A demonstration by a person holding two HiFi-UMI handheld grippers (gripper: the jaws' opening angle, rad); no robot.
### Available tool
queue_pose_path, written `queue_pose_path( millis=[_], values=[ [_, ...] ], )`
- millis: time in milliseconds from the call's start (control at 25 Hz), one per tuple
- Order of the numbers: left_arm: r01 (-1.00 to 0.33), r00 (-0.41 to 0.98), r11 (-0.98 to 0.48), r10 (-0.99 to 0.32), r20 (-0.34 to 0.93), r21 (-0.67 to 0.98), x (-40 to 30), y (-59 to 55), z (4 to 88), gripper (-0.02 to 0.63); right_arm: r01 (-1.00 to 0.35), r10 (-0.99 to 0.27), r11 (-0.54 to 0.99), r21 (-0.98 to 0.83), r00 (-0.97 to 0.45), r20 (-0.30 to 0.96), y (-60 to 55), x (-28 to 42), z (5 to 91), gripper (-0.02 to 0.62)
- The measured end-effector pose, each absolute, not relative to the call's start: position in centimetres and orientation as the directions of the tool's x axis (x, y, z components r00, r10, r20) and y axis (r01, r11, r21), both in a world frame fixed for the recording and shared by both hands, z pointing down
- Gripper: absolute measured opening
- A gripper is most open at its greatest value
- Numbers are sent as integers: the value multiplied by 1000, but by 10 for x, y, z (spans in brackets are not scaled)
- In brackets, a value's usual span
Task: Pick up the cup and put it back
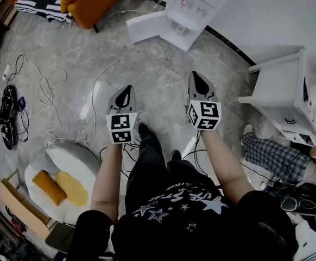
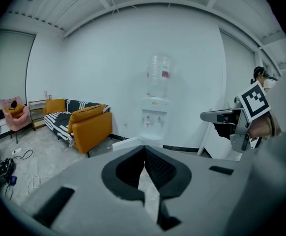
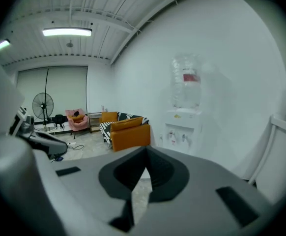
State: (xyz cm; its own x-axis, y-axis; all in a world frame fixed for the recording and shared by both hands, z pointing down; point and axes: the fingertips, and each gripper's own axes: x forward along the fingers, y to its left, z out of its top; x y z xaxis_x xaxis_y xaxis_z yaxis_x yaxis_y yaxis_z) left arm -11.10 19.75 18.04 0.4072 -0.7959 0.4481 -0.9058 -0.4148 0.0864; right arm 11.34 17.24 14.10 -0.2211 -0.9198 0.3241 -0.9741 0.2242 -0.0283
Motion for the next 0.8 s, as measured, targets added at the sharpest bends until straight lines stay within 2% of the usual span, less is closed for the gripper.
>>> queue_pose_path(
  millis=[200, 400, 680, 800],
  values=[
    [-924, 361, -379, -829, 427, 45, -91, 238, 153, 11, -958, -916, 287, -26, -282, 286, 223, 133, 111, 6],
    [-935, 329, -355, -875, 354, -7, -61, 285, 119, 11, -944, -914, 324, -56, -328, 240, 287, 160, 91, 6],
    [-937, 215, -296, -909, 357, -188, -36, 365, 84, 9, -931, -913, 352, -95, -364, 182, 372, 189, 67, 6],
    [-941, 175, -259, -924, 340, -217, -29, 389, 80, 11, -925, -909, 367, -98, -379, 172, 395, 195, 64, 6]
  ],
)
